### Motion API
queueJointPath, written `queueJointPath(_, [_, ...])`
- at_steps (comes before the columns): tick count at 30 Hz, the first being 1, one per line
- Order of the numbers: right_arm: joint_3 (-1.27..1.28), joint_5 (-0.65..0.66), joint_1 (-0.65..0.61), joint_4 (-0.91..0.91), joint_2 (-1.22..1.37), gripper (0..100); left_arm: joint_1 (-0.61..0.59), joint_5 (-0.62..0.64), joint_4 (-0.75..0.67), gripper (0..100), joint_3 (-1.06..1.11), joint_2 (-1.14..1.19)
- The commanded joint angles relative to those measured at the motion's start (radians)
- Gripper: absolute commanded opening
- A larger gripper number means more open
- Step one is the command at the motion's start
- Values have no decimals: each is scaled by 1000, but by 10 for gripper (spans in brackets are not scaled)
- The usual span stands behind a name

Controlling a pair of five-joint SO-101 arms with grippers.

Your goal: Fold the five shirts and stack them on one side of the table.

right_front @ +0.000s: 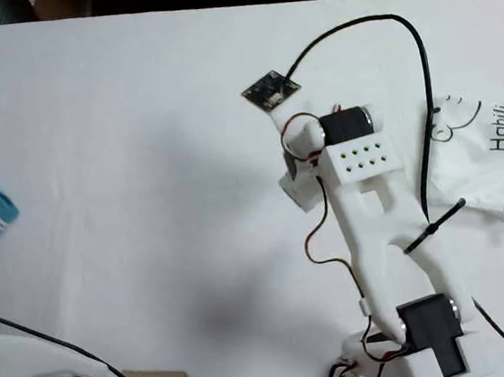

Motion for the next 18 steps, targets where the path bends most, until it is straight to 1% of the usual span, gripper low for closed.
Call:
queueJointPath(1, [0, -2, -4, 13, -53, 190, 54, 31, 52, 15, -5, 2])
queueJointPath(2, [0, -2, -2, 18, -53, 190, 71, 64, 71, 30, -5, -2])
queueJointPath(5, [0, -3, -2, 19, -53, 190, 152, 155, 107, 24, -25, -31])
queueJointPath(8, [0, -6, -2, 16, -47, 190, 258, 224, 109, 25, -36, -106])
queueJointPath(11, [0, -6, -1, 12, -44, 190, 404, 261, 109, 25, -30, -215])
queueJointPath(14, [0, -8, 16, 8, -44, 190, 565, 325, 107, 25, -30, -315])
queueJointPath(18, [0, -9, 99, -22, -44, 190, 793, 387, 107, 25, -30, -423])
